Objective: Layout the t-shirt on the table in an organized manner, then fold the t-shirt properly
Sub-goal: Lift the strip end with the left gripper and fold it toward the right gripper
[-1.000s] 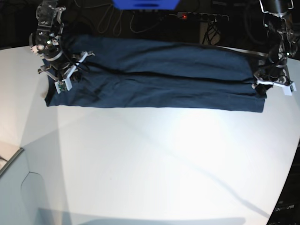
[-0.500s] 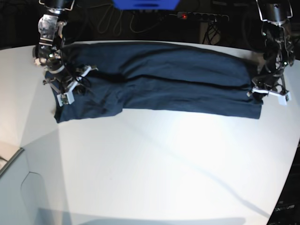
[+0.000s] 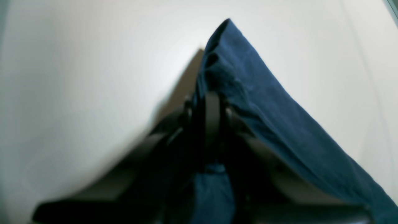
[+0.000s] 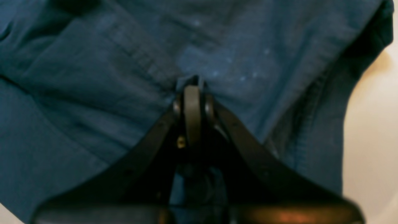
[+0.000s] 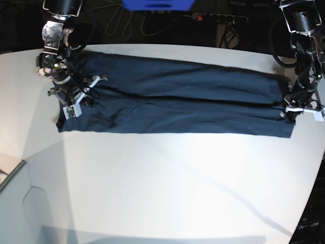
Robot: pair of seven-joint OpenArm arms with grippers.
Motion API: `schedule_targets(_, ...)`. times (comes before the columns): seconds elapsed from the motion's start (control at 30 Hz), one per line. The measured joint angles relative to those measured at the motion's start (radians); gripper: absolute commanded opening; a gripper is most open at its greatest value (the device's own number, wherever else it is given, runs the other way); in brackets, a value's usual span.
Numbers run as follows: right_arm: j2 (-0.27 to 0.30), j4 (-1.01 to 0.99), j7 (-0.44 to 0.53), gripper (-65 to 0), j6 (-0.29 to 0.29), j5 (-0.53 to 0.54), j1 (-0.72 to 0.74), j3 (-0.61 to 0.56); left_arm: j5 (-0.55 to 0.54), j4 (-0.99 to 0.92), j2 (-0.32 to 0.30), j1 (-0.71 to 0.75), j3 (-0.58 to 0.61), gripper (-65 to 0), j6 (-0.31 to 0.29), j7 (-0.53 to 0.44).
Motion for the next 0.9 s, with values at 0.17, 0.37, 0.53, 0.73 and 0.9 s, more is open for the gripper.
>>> schedule_targets(0.17, 0.000, 0.000, 0.000, -65.0, 0.000, 0.000, -0.001, 0.000, 0.000, 0.160, 0.035, 0.056, -0.005, -65.0, 0.010, -0.012)
schedule_targets(0.37, 0.000, 0.000, 0.000, -65.0, 0.000, 0.000, -0.001, 0.000, 0.029, 0.468, 0.148, 0.178, 0.016, -65.0, 0.023, -0.006)
schedule_targets(0.53, -0.002, 0.000, 0.005, -65.0, 0.000, 0.000, -0.003, -0.001, 0.213, 0.563, 0.252, 0.188, 0.193, -65.0, 0.010, -0.008)
schedule_targets(0.73, 0.002, 0.001, 0.004, -65.0, 0.000, -0.007, -0.003, -0.034, 0.434, 0.487, 0.364, 0.158, 0.386, -65.0, 0.011, 0.000)
schedule_targets(0.9, 0.002, 0.001, 0.004, -65.0, 0.000, -0.006, -0.003, -0.034, 0.496, 0.440, 0.390, 0.124, 0.516, -65.0, 0.009, -0.014)
